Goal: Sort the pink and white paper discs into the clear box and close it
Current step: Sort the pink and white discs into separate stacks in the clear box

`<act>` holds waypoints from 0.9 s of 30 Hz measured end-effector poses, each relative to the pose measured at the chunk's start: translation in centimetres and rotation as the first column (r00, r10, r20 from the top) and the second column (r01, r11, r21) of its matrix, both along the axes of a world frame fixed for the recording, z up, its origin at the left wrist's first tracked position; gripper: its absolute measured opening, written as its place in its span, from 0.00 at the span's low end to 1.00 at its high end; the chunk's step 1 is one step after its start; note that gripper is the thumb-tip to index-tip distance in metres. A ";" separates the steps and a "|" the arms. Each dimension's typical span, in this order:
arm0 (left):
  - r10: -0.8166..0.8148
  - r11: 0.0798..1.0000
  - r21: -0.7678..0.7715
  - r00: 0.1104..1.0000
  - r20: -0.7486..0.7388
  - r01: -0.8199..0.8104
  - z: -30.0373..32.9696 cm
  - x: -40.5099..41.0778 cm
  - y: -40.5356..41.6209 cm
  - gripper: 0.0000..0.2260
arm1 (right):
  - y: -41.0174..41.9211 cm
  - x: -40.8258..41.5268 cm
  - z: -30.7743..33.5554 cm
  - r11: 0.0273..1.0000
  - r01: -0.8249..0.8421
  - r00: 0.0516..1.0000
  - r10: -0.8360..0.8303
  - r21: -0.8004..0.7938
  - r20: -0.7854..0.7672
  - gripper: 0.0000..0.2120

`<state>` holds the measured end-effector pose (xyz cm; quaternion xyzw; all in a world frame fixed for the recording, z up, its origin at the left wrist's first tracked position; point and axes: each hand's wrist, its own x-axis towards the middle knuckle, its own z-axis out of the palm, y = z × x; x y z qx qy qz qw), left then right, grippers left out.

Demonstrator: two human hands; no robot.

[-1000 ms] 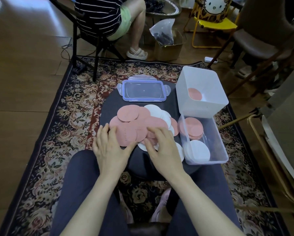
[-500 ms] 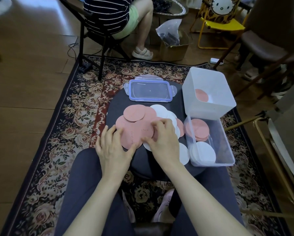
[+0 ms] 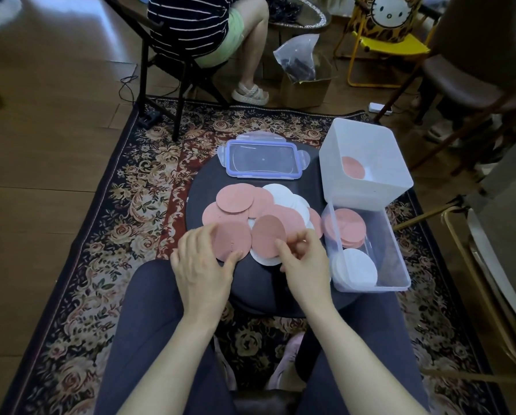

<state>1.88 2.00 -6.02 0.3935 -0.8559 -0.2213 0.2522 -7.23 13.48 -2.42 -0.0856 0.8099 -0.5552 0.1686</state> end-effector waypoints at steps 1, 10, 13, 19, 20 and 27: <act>-0.002 1.000 -0.006 1.000 0.000 0.002 0.2 0.0 0.1 0.27 | 0.4 0.2 0.0 1.000 0.016 0.999 -0.015 -0.027 0.028 0.09; 0.125 0.740 0.666 0.953 -0.276 0.096 2.8 0.0 0.1 0.02 | 1.9 2.3 0.7 0.974 0.119 0.956 -0.060 -0.191 0.288 0.06; 0.165 0.574 0.797 0.927 -0.336 0.186 3.0 0.3 0.3 0.03 | 1.7 2.6 0.7 0.972 0.102 0.937 -0.022 -0.212 0.349 0.06; 0.180 0.394 0.860 0.891 -0.417 0.323 3.2 0.9 1.3 0.05 | 1.3 2.8 0.8 0.979 0.055 0.937 0.018 -0.197 0.349 0.06; 0.179 0.391 0.860 0.890 -0.419 0.326 3.1 1.0 1.3 0.06 | 1.3 2.8 0.8 0.983 0.030 0.945 0.031 -0.180 0.326 0.06; 0.347 0.427 0.885 0.870 -0.349 0.185 2.4 1.7 0.7 0.03 | 0.0 1.4 0.0 0.994 -0.106 0.994 0.106 0.004 0.032 0.03</act>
